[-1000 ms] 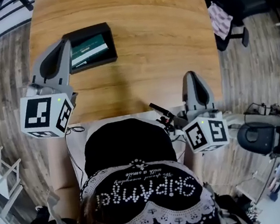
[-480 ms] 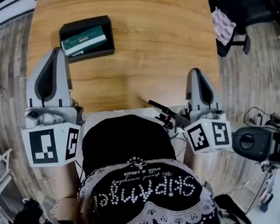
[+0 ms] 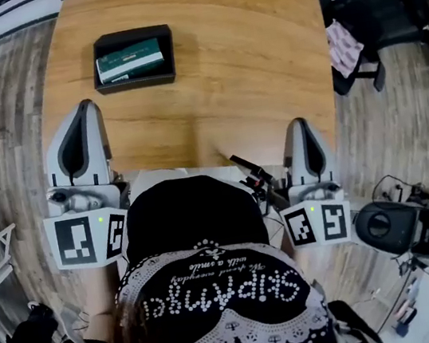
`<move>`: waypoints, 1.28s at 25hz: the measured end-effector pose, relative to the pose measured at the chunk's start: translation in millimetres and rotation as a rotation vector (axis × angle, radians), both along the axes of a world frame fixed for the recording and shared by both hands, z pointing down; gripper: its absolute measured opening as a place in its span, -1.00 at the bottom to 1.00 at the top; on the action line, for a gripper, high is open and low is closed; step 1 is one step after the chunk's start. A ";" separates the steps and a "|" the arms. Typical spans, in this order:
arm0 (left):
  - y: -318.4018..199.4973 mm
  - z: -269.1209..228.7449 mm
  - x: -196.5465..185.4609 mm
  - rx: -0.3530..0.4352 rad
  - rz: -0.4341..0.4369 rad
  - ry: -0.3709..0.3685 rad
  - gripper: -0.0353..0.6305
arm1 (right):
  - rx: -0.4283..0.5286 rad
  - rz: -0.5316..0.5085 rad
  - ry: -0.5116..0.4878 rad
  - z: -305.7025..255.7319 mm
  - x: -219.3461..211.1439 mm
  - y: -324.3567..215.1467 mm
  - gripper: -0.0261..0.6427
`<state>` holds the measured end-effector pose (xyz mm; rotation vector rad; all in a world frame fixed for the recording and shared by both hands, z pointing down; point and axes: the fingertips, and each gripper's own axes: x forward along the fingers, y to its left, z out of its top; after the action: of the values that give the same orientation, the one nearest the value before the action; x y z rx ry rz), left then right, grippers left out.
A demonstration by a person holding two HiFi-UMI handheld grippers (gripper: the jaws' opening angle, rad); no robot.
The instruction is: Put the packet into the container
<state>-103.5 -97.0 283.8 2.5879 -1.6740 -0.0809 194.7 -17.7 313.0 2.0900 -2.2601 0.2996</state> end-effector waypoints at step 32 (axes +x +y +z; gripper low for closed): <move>17.6 48.9 0.1 -0.115 0.017 0.003 -0.80 | -0.091 0.007 0.009 25.9 4.1 11.1 -0.81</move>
<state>-103.4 -79.4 332.6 2.5159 -1.6047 0.0119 198.7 -6.6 338.9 2.0511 -2.1907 0.3854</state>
